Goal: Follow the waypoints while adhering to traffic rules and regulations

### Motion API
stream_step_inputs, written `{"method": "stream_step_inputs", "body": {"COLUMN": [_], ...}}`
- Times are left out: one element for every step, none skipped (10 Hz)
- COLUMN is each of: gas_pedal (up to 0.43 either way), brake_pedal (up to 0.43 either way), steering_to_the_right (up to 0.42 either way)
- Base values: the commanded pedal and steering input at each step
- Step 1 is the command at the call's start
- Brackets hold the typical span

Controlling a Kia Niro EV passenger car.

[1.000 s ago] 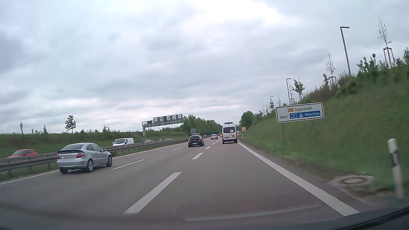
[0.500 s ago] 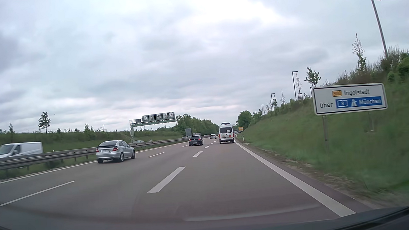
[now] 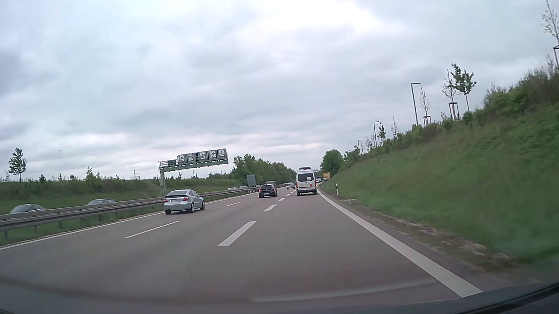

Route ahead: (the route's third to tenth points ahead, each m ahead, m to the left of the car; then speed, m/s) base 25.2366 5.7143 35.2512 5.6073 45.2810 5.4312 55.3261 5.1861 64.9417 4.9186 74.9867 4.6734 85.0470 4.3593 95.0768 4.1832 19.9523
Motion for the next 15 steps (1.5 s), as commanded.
{"method": "stream_step_inputs", "body": {"gas_pedal": [0.157, 0.177, 0.189, 0.189, 0.189, 0.197, 0.197, 0.197, 0.197, 0.197, 0.197, 0.197, 0.197, 0.197, 0.197], "brake_pedal": [0.000, 0.000, 0.000, 0.000, 0.000, 0.000, 0.000, 0.000, 0.000, 0.000, 0.000, 0.000, 0.000, 0.000, 0.000], "steering_to_the_right": [0.001, 0.001, 0.000, 0.000, 0.000, 0.000, 0.000, 0.000, 0.000, 0.000, 0.000, 0.000, 0.000, 0.000, 0.001]}}
